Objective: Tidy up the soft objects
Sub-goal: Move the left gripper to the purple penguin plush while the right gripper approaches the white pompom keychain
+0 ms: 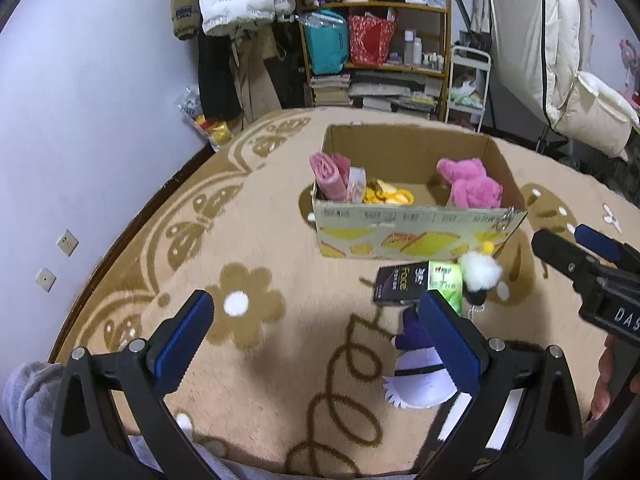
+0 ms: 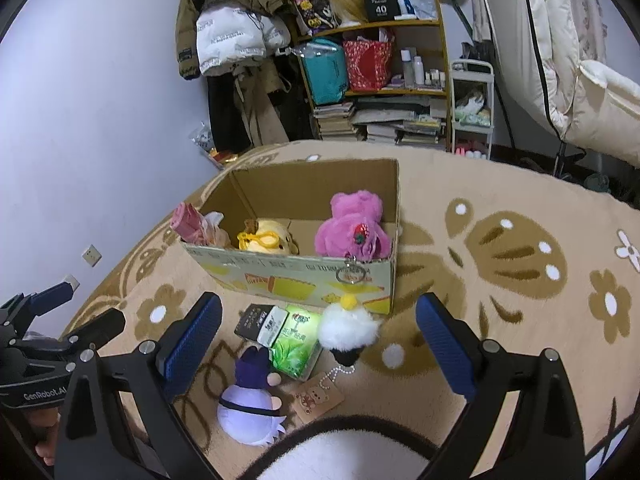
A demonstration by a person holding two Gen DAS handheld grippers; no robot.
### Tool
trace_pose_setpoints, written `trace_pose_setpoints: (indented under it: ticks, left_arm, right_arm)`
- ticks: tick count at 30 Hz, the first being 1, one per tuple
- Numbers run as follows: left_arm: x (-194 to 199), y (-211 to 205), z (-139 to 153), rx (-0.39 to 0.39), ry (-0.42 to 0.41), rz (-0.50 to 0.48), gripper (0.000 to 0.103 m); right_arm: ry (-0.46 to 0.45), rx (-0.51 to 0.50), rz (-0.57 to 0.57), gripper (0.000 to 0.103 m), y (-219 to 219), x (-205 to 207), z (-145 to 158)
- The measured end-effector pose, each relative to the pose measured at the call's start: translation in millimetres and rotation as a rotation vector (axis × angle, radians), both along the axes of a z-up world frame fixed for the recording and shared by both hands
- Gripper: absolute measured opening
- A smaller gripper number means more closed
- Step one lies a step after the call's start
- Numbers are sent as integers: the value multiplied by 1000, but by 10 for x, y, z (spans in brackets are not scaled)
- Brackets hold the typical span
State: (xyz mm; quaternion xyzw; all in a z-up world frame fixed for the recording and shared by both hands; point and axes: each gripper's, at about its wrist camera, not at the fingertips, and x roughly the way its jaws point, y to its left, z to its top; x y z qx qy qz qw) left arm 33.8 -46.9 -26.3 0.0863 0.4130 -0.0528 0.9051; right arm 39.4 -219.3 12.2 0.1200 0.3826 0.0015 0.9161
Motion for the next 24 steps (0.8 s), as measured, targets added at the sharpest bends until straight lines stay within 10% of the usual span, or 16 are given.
trace_pose_setpoints:
  ticks: [24]
  left_arm:
    - [280,-143,-620,-11,184,17,101]
  right_arm:
    - [154,101,-16,102,-216,364,-526]
